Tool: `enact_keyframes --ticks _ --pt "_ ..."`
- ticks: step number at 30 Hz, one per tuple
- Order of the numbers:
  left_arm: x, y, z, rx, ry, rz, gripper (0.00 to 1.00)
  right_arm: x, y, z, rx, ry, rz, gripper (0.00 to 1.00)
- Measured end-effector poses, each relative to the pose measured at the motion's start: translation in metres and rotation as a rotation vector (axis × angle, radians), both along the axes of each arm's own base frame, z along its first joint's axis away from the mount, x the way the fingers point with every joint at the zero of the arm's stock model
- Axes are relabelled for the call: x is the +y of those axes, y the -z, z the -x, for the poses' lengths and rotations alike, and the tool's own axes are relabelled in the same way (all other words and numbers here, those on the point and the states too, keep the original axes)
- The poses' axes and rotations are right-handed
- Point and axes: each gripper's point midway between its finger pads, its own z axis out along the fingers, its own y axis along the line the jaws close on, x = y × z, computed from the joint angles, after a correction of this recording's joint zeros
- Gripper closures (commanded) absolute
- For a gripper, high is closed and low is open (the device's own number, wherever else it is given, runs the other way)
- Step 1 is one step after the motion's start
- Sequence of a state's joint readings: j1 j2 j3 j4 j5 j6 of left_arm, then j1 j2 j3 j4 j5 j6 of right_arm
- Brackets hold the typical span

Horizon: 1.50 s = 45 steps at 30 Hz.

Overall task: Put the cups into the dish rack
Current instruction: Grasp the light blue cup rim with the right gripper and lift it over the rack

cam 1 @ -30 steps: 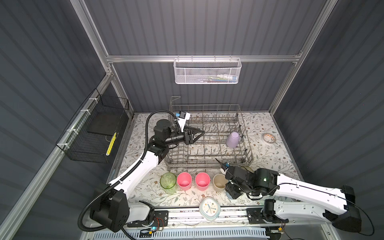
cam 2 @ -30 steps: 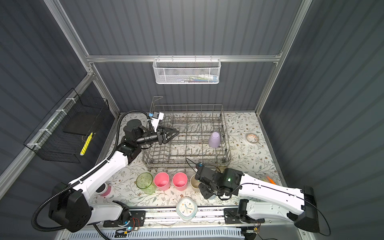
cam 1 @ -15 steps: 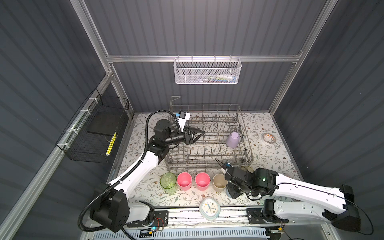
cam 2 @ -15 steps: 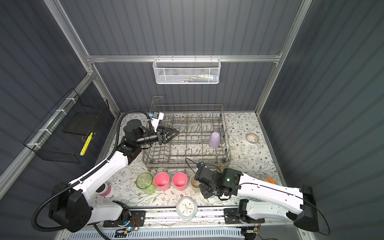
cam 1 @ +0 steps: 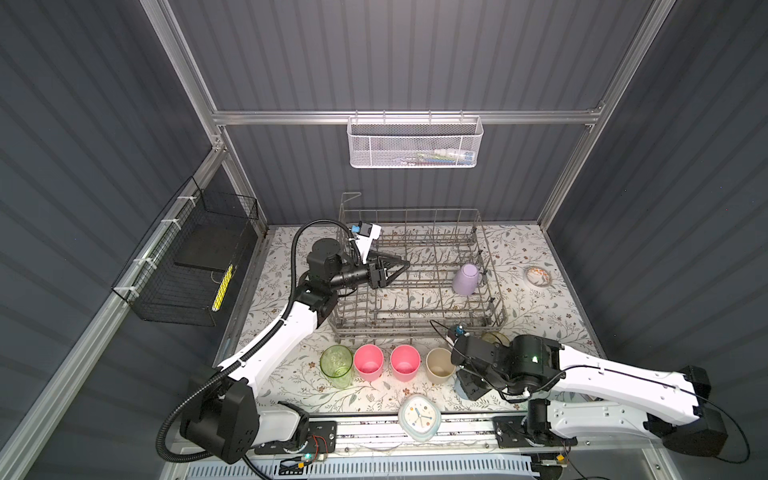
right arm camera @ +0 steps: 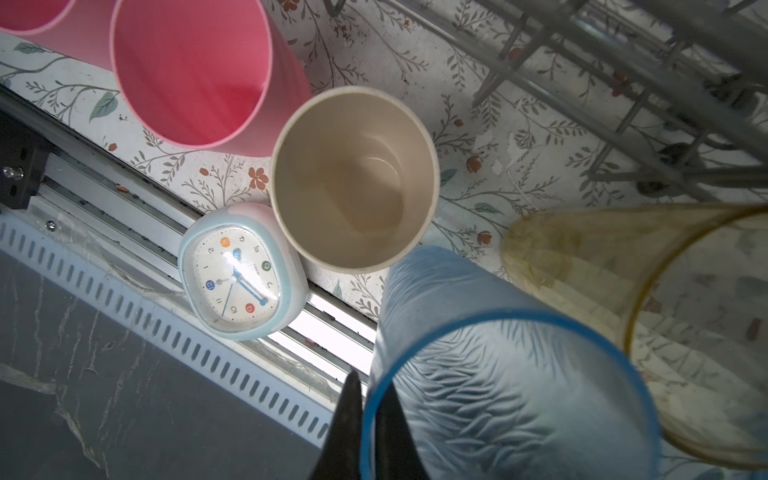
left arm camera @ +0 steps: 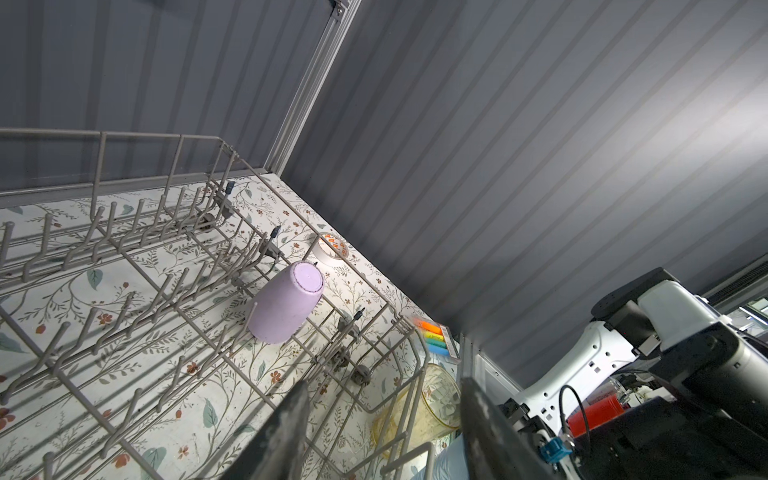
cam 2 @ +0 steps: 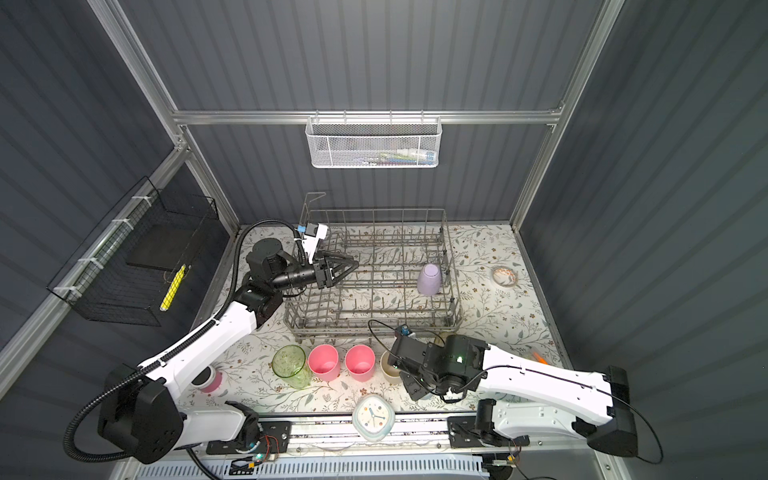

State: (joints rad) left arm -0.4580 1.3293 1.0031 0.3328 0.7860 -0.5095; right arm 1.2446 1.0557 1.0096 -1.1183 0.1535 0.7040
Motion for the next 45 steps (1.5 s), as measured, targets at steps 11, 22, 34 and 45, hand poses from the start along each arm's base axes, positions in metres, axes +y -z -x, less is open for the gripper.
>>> enact_keyframes --ticks 11,22,34,45 --pt "-0.001 0.003 0.000 0.008 0.011 0.000 0.42 -0.004 -0.066 -0.008 -0.075 0.016 -0.037 1.00" --pt "-0.001 0.014 0.002 0.030 0.015 -0.011 0.42 -0.010 -0.152 -0.027 -0.242 0.012 -0.119 1.00" --pt "-0.001 0.013 0.003 0.021 0.024 -0.003 0.34 -0.027 -0.230 -0.059 -0.513 0.070 -0.412 1.00" --pt "-0.005 -0.021 0.022 -0.057 0.135 0.121 0.07 -0.009 -0.211 -0.108 -0.509 0.185 -0.754 1.00"
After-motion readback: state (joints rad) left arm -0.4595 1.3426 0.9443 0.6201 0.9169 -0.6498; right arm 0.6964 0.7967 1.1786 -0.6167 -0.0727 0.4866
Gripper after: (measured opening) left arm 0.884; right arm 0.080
